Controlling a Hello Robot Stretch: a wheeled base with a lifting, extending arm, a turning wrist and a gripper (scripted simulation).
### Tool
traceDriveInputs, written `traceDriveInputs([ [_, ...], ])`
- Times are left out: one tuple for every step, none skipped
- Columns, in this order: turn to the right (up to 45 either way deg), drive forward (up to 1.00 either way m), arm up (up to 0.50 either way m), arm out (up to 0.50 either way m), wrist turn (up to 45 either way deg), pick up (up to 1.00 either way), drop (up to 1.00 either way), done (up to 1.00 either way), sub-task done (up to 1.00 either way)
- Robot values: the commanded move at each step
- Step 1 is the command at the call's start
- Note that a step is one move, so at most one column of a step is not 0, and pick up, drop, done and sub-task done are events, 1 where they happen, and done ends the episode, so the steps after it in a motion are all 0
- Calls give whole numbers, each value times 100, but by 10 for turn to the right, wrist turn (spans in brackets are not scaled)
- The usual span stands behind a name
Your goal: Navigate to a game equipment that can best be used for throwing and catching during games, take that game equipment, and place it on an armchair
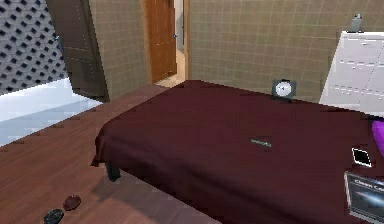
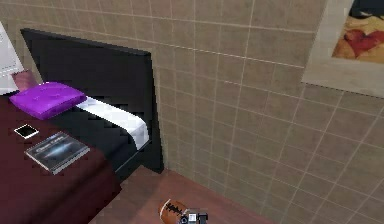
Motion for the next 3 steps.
traceDriveInputs([
  [0,0,0,0,450,0,0,0,0],
  [0,0,0,0,300,0,0,0,0],
  [0,0,-30,0,0,0,0,0,0],
])
